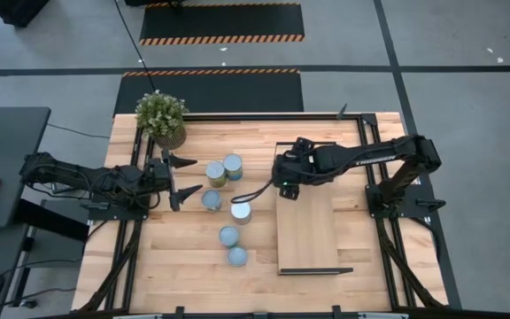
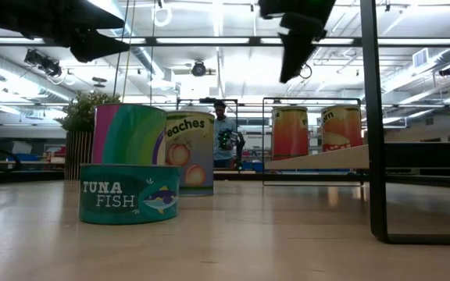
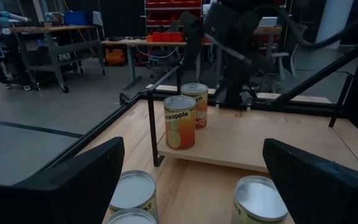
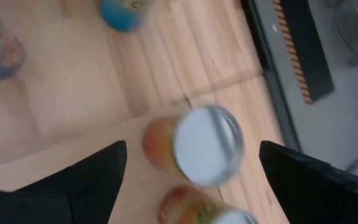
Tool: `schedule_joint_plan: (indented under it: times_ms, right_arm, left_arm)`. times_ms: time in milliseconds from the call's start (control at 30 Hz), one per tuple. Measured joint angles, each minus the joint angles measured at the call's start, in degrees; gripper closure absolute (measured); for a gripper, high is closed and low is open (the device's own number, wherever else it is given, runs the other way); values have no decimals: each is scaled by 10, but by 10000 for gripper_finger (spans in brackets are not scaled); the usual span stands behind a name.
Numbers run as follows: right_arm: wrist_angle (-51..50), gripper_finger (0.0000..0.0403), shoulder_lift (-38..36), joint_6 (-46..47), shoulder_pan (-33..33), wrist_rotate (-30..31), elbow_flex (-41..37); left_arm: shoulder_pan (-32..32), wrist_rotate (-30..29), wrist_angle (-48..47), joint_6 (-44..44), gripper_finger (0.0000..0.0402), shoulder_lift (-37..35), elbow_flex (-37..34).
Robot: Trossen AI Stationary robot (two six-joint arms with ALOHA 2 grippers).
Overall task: Pick and place cans onto a shelf
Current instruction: Adjust the canned corn on the shelf
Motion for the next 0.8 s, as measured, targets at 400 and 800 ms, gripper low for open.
schedule_joint_plan:
  times_ms: [400,800]
  right_arm:
    - [-211,29,-45,174,-26,43,0]
    - [-209,29,-92,233,-70,-10,-89]
  left_arm:
    - [0,0,-2,-1,12,0,0]
    - [0,0,-6,-11,12,0,0]
